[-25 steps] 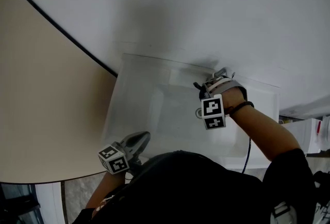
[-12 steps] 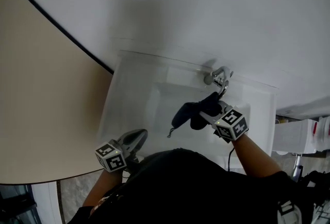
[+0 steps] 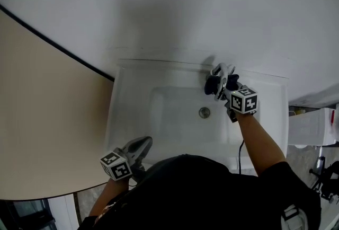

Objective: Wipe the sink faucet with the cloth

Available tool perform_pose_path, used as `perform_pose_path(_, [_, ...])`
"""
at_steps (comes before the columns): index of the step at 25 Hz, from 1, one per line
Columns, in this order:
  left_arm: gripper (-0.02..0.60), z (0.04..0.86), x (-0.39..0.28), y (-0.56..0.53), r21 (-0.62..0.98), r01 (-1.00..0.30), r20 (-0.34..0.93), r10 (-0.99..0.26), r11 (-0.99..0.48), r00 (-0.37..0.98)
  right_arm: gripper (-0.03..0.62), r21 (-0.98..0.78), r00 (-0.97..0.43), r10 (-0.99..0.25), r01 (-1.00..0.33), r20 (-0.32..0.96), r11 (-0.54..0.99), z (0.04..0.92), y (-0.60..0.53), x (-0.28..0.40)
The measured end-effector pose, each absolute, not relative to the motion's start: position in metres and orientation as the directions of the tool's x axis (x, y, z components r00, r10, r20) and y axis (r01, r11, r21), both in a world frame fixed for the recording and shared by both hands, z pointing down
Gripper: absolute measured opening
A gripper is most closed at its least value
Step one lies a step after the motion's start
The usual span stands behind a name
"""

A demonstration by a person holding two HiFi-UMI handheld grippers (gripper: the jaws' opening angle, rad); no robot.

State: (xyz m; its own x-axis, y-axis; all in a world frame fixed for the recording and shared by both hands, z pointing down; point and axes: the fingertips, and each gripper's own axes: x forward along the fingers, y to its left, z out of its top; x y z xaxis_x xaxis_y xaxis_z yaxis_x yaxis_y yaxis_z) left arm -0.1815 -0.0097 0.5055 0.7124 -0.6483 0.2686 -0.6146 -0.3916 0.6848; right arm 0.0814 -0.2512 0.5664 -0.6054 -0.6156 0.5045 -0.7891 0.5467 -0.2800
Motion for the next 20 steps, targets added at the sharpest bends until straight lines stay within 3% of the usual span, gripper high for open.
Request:
perform_pose_path(3, [-0.008,0.504,-0.176,-0.010,0.680,-0.618,0.276,-0.643,-0.395,0.715,0.110,-0.300,-0.584,-0.665,-0.811,0.466,0.503,0.555,-0.277,0.078])
perform_pose_path(8, [-0.008,0.507,-0.174,-0.011,0.683,-0.619,0.283,-0.641,-0.388,0.714,0.110,-0.159,-0.547,-0.667,-0.820,0.506,0.550,0.560,-0.281,0.067])
perform_pose_path(11, [-0.008,0.506,-0.170,-0.014,0.682,-0.616,0.282,-0.635,-0.395,0.719,0.110,-0.253,-0.600,-0.625,-0.791,0.499,0.558,0.556,-0.279,0.068])
perform_pose_path(15, [-0.008,0.502,-0.169,-0.017,0.682,-0.609,0.268,-0.637,-0.405,0.723,0.110,-0.472,-0.707,-0.646,-0.692,0.289,0.546,0.517,-0.275,0.073])
perform_pose_path(20, [-0.008,0.499,-0.173,-0.017,0.678,-0.614,0.265,-0.643,-0.405,0.718,0.109,-0.558,-0.809,-0.577,-0.532,0.113,0.637,0.474,-0.255,0.066])
